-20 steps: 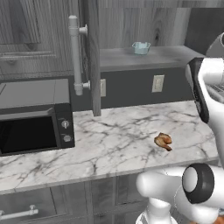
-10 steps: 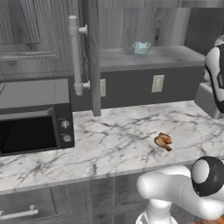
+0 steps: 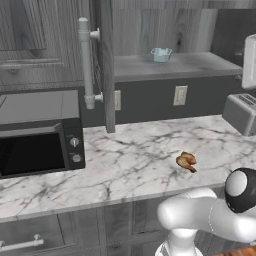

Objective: Retrieve the tupperware from the cabinet, then place the raw meat into the tupperware to avoid contamination.

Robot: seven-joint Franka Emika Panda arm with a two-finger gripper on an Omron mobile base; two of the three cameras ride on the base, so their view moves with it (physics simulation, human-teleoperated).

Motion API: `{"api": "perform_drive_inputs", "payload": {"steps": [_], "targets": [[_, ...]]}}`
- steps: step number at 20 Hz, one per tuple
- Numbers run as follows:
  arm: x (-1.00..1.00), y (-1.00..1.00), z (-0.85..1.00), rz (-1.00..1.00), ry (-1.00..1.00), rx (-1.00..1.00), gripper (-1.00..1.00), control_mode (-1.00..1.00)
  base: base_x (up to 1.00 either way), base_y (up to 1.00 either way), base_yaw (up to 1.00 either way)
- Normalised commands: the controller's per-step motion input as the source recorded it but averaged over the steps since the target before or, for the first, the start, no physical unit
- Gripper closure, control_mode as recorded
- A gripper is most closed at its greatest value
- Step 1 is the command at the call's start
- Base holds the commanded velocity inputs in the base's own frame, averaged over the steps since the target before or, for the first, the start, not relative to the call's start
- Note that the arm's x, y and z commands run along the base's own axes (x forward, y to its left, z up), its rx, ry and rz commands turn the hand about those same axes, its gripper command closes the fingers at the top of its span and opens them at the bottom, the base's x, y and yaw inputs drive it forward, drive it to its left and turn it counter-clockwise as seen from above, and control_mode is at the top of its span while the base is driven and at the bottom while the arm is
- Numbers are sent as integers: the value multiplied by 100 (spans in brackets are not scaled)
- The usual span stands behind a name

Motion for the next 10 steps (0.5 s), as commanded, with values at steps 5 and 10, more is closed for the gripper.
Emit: {"api": "perform_drive_inputs", "payload": {"steps": [5, 10], "targets": [[33, 19, 0, 25, -4, -13, -100, -100, 0, 0, 0], [23, 27, 23, 9, 0, -16, -100, -100, 0, 0, 0]]}}
